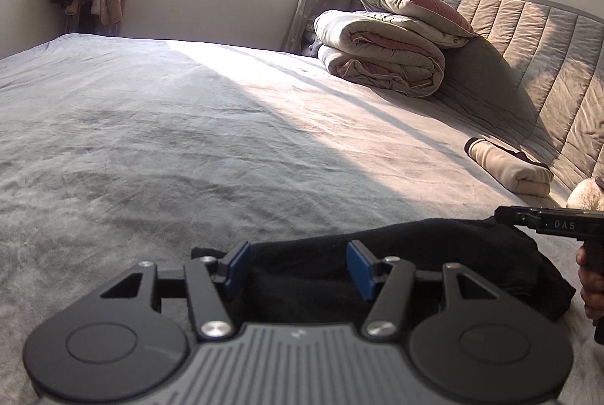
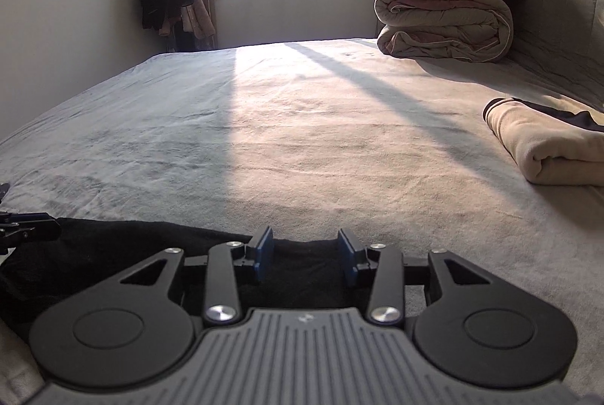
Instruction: Fold clothes
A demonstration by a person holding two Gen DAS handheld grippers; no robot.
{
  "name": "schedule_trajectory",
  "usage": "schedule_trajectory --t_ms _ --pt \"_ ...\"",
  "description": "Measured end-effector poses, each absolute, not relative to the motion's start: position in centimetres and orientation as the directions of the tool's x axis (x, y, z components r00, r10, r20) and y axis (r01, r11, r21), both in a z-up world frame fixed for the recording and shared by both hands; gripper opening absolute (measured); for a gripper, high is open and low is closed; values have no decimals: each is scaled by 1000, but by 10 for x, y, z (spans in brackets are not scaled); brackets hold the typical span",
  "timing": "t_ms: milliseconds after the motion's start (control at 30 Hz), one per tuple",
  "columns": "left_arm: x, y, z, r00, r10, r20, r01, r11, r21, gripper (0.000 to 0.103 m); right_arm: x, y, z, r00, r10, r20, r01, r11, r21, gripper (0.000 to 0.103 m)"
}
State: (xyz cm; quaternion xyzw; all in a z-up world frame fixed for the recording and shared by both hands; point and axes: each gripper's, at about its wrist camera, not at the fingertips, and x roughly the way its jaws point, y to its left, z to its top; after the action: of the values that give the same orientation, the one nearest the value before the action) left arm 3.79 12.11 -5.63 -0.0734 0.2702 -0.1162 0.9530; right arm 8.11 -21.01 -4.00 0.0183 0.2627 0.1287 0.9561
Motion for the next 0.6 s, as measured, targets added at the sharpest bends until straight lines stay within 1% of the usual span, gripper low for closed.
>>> schedule_trajectory --t_ms 167,267,333,400,433,500,600 --pt "36 129 -49 831 -217 -513 123 970 -212 58 77 -188 -37 825 274 -494 -275 959 72 43" --pt "32 142 -43 827 -212 -521 90 964 -249 58 77 -170 -36 811 313 -494 -324 944 65 42" --pt "31 152 -42 817 -213 -536 63 957 -284 58 76 -160 -34 801 337 -494 -351 934 68 37" --pt "30 160 -43 802 -229 -551 49 945 -322 58 76 -147 -31 788 364 -497 -380 922 74 29" --pt "30 162 -45 795 -241 -557 47 939 -339 58 76 -142 -31 784 371 -498 -388 919 74 28" --pt "29 165 -49 776 -258 -576 45 933 -358 58 76 -131 -29 772 391 -502 -411 908 76 22" --pt "29 167 -55 752 -259 -606 32 933 -359 58 77 -119 -32 756 403 -516 -433 899 67 17"
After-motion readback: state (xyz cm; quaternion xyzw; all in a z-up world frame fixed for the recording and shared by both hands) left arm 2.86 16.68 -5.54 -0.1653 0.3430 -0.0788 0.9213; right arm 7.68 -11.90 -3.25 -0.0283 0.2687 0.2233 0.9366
